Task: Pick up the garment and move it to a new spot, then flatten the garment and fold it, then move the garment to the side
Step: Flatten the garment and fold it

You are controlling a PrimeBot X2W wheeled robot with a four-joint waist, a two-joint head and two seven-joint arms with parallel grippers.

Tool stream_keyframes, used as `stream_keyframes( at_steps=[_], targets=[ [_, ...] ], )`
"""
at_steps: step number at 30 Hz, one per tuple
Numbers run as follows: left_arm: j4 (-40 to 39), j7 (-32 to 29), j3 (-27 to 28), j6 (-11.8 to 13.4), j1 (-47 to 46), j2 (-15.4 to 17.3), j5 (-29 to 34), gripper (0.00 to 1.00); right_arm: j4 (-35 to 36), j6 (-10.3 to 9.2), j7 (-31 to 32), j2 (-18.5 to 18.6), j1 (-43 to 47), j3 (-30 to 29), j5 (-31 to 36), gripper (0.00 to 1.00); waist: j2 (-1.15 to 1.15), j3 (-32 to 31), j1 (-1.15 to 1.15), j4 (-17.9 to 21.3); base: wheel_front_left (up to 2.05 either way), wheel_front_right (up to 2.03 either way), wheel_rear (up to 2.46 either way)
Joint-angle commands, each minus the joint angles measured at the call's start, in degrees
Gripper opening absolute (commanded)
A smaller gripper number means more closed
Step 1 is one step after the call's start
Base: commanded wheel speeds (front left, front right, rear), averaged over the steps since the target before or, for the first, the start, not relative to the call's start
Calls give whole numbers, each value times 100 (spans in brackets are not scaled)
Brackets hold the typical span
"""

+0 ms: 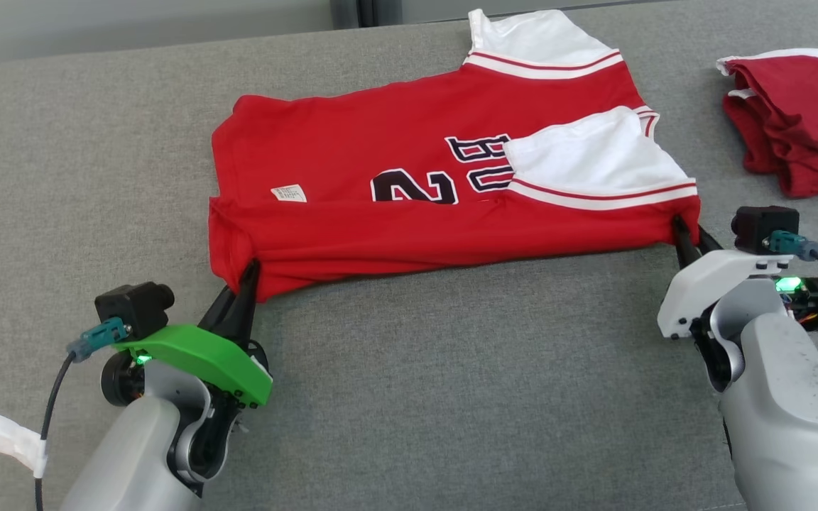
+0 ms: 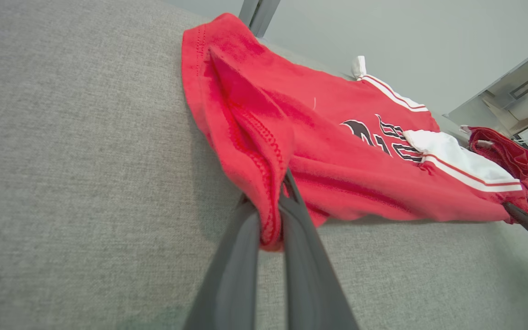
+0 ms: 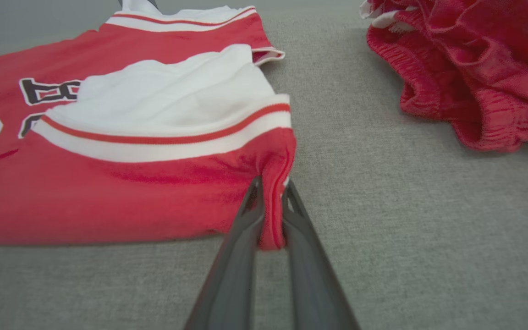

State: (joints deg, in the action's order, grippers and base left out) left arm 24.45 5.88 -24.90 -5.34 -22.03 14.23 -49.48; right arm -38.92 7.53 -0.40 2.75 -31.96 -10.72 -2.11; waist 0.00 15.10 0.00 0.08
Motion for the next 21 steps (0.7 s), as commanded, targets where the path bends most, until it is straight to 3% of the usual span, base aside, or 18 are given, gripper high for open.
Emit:
stream_keyframes(
  at_steps=[1, 8, 17, 21],
  targets=[
    [-70, -32, -15, -24, 43, 136, 59, 0, 93, -9, -70, 77, -59, -48, -50, 0, 0, -74, 0, 30, 0, 0, 0],
    [-704, -229, -64, 29, 415, 576, 144, 0, 865, -12, -78, 162, 443, -108, -144, 0, 0, -386, 0, 75, 0, 0, 0],
    [-1776, -567, -284, 367, 1569, 867, 58, 0, 2695, -11, 500, 48, 2348, -146, -488, 0, 0, -647, 0, 62, 0, 0, 0],
    [-1867, -591, -339, 510, 1922, 952, 111, 0, 3094, -11, 727, 34, 2988, -146, -774, 0, 0, -656, 0, 87, 0, 0, 0]
  ],
)
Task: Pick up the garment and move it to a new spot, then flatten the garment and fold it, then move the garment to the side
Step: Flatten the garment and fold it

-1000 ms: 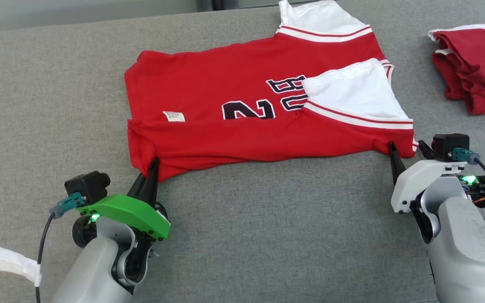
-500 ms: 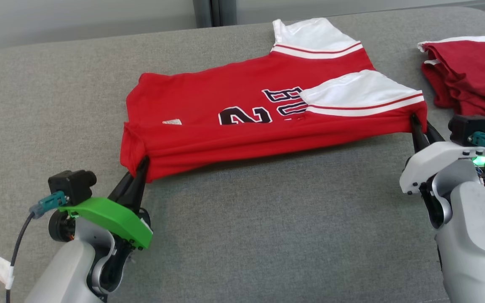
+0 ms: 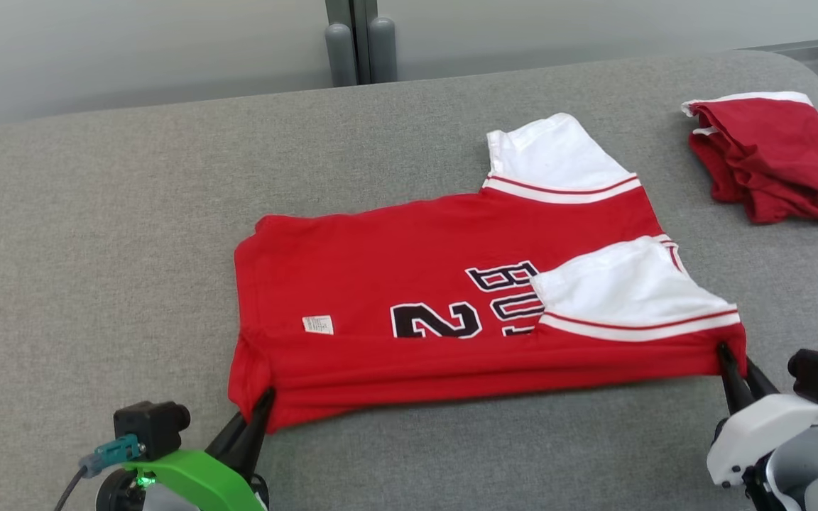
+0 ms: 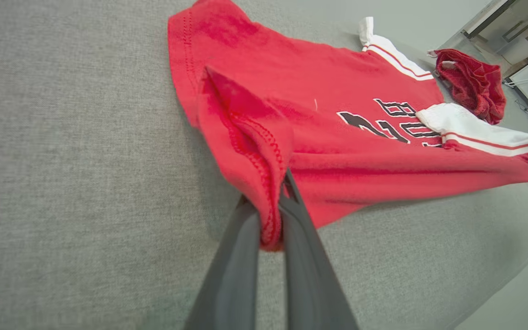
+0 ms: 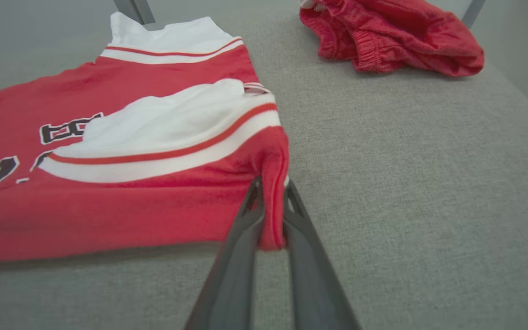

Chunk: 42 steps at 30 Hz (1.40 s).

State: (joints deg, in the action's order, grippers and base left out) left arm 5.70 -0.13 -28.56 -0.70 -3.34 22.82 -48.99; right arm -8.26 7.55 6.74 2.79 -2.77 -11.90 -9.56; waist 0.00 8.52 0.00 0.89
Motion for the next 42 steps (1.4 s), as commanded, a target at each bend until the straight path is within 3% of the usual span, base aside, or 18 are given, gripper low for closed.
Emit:
stream_keyframes(
  at_steps=[1, 2, 3, 4, 5, 6, 7, 13, 17, 24, 32, 42],
  targets=[
    [23, 30, 16, 79, 86, 98, 94, 0, 54, -13, 28, 30, 153, -11, -67, 0, 0, 5, 0, 11, 0, 0, 0],
    [49, 36, -5, 99, 129, 91, 117, 4, 68, -13, 46, 32, 222, -4, -106, 0, 0, 8, 0, 16, 0, 0, 0],
    [78, 43, -29, 111, 156, 93, 140, 32, 56, -13, 57, 35, 271, -2, -125, 0, 0, 9, 0, 19, 0, 0, 0],
    [121, 47, -62, 144, 167, 123, 212, 52, 7, -13, 85, 34, 336, -2, -152, 9, 0, 10, 0, 21, 0, 0, 0],
    [154, 49, -88, 153, 157, 153, 262, 100, -37, -13, 123, 31, 382, 25, -146, 31, 0, 12, 0, 21, 0, 0, 0],
    [188, 51, -113, 185, 139, 167, 305, 100, -71, -13, 109, 31, 406, 38, -131, 72, 0, 16, 0, 19, 0, 0, 0],
    [204, 57, -130, 187, 120, 163, 343, 100, -90, -12, 106, 33, 416, 48, -110, 100, 0, 21, 0, 16, 0, 0, 0],
    [85, -11, -96, 134, -47, 420, 486, 100, -11, -11, 11, 25, 445, -75, -47, 100, 0, 40, 0, 15, 0, 0, 0],
    [-151, -181, 26, 127, -323, 789, 592, 100, 224, -11, -68, 24, 237, -179, 94, 100, 0, 80, 0, 47, 0, 0, 0],
    [-158, -665, 158, -79, -1495, 1212, 819, 100, 566, -11, -8, 23, -292, 1, 355, 100, 0, 349, 0, 135, 0, 0, 0],
    [813, -1091, -71, -330, -2839, 890, 951, 100, 605, -11, 23, 23, -877, 490, 385, 100, 0, 904, 0, 353, 0, 0, 0],
    [1984, -838, -261, -480, -3560, 435, 1036, 100, 502, -11, -109, 23, -1182, 590, 394, 100, 0, 1423, 0, 476, 0, 0, 0]
  ],
)
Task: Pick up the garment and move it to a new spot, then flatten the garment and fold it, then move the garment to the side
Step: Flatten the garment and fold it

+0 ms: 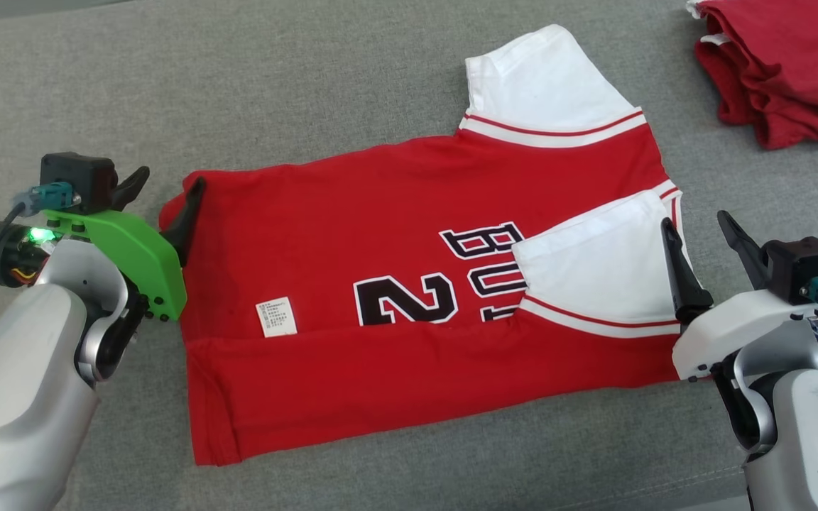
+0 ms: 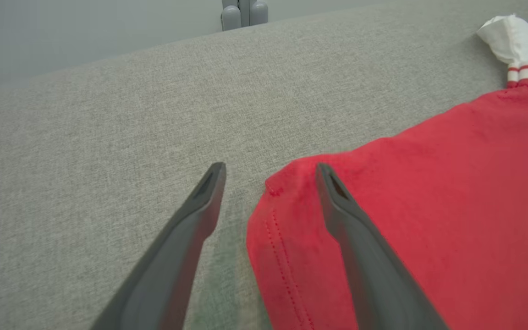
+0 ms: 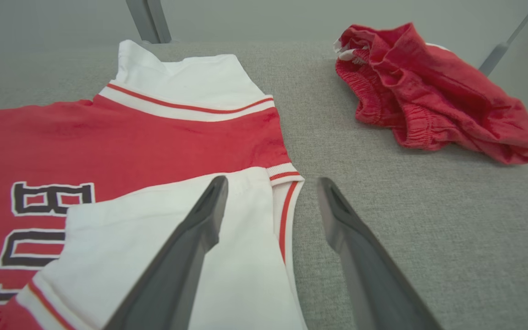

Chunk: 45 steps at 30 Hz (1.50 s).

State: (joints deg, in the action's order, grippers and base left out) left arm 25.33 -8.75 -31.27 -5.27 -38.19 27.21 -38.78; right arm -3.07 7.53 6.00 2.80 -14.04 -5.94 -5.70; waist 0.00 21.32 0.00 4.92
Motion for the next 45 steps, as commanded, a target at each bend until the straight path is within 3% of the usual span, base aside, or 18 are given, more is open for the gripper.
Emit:
stream_keyframes(
  at_steps=[1, 8, 9, 11, 14, 15, 24, 37, 45],
  targets=[
    [104, 41, -10, -29, -113, -19, 27, 100, -21, -9, -47, 21, -73, -10, 14, 100, 0, 166, 0, 76, 0, 0, 0],
    [516, 35, -161, -123, -305, -98, -5, 100, -54, -9, -48, 21, -199, -57, 72, 100, 0, 256, 0, 48, 0, 0, 0],
    [547, 34, -197, -124, -321, -112, -4, 94, -59, -9, -46, 21, -221, -62, 79, 100, 0, 262, 0, 38, 0, 0, 0],
    [600, 20, -270, -149, -351, -145, -9, 44, -69, -9, -35, 21, -255, -33, 111, 100, 0, 268, 0, 23, 0, 0, 0],
    [634, 74, -348, -171, -413, -196, 6, 4, -80, -9, 2, 21, -413, 48, 169, 100, 0, 282, 0, 8, 0, 0, 0],
    [638, 111, -372, -171, -441, -218, 5, 0, -95, -9, 29, 22, -505, 75, 217, 100, 0, 287, 0, 0, 0, 0, 0],
    [456, 541, -438, -198, -668, -387, 18, 0, -680, -9, 361, 485, -1875, 264, 346, 100, 0, 394, 0, -325, 0, 0, 0],
    [28, 922, -709, -214, -894, -785, 148, 0, -3160, -9, 1171, 1224, -4240, 577, 454, 100, 0, 932, 0, -1150, 0, 0, 0],
    [55, 1054, -775, -214, -945, -899, 158, 0, -4179, -8, 1379, 1232, -4707, 894, 270, 100, 0, 1050, 0, -1289, 0, 0, 0]
  ],
)
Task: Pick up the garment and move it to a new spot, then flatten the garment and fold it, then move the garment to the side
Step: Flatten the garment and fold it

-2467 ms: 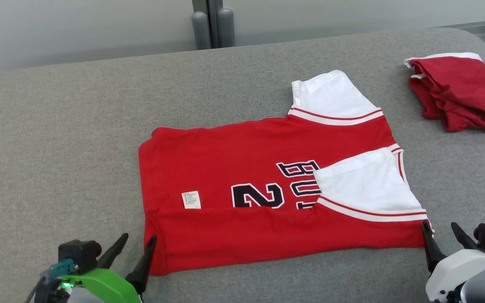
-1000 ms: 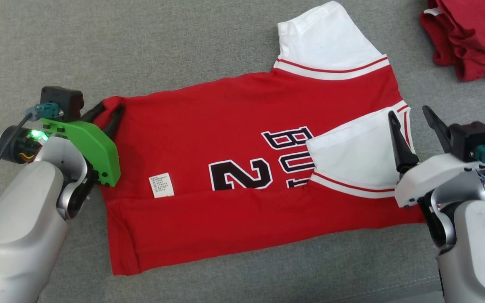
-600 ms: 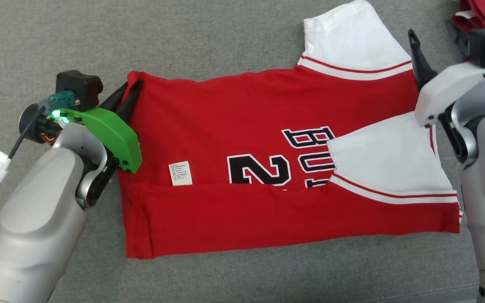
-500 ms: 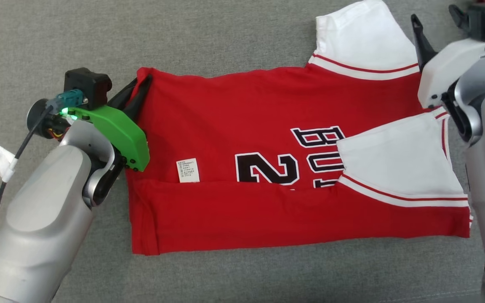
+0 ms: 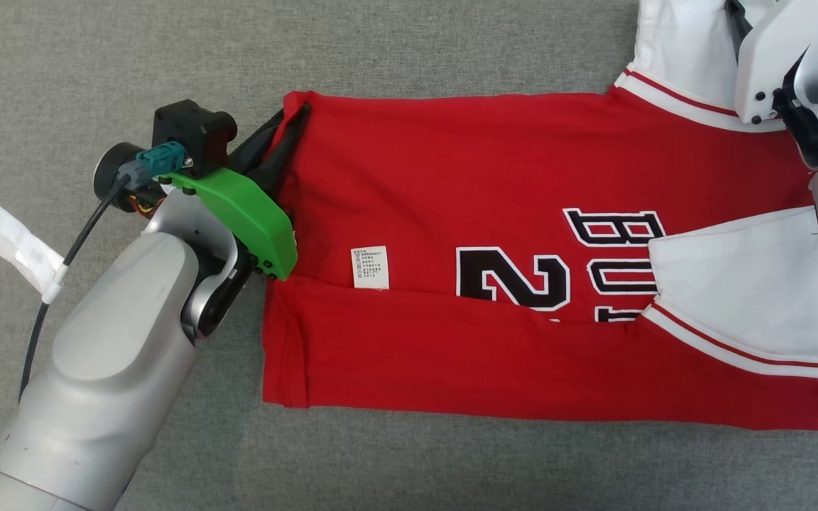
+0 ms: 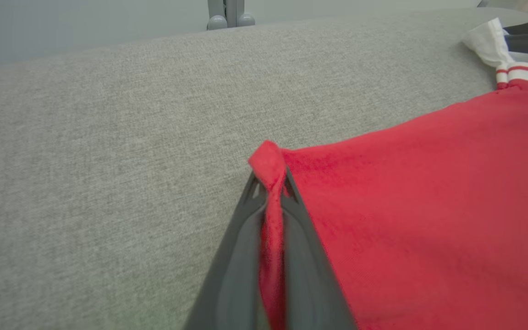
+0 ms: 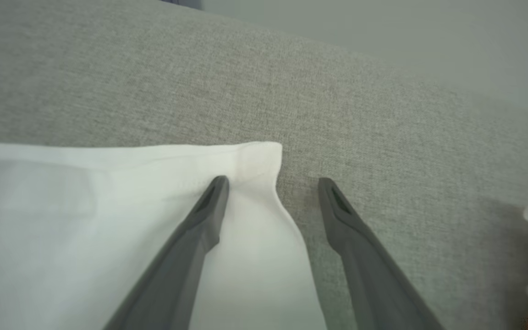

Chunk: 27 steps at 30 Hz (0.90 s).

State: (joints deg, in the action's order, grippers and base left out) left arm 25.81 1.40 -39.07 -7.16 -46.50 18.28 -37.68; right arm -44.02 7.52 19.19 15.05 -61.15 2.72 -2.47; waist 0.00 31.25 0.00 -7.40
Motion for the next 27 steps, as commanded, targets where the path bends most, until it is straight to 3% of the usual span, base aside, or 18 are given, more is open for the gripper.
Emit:
stream_keyframes(
  at_steps=[1, 2, 3, 4, 5, 16, 27],
  targets=[
    [22, 49, 4, -17, -116, -2, 47, 0, -187, -3, 104, -19, 1, 117, -126, 80, 0, 53, 0, -53, 0, 0, 0],
    [32, 65, 4, -17, -115, 2, 45, 0, -259, -3, 131, -29, -4, 174, -181, 42, 0, 48, 0, -48, 0, 0, 0],
    [43, 70, 3, -17, -115, 9, 43, 0, -321, -3, 147, -23, -12, 236, -236, 30, 0, 43, 0, -40, 0, 0, 0],
    [54, 83, 0, -18, -117, 17, 40, 0, -369, -3, 128, -16, -28, 327, -307, 8, 0, 37, 0, -28, 0, 0, 0],
    [71, 87, -1, -18, -122, 30, 36, 0, -391, -3, 42, 3, -52, 382, -372, 0, 0, 30, 0, -13, 0, 0, 0],
    [261, 225, -9, -21, 1, 129, -43, 0, -491, -7, -1381, 71, -267, 660, -574, 0, 0, -331, 0, 237, 0, 0, 0],
    [102, 587, -170, -15, 761, 294, -86, 0, -12, -7, -2308, 265, 760, 1095, -1233, 0, 0, -1193, 0, 470, 0, 0, 0]
  ],
)
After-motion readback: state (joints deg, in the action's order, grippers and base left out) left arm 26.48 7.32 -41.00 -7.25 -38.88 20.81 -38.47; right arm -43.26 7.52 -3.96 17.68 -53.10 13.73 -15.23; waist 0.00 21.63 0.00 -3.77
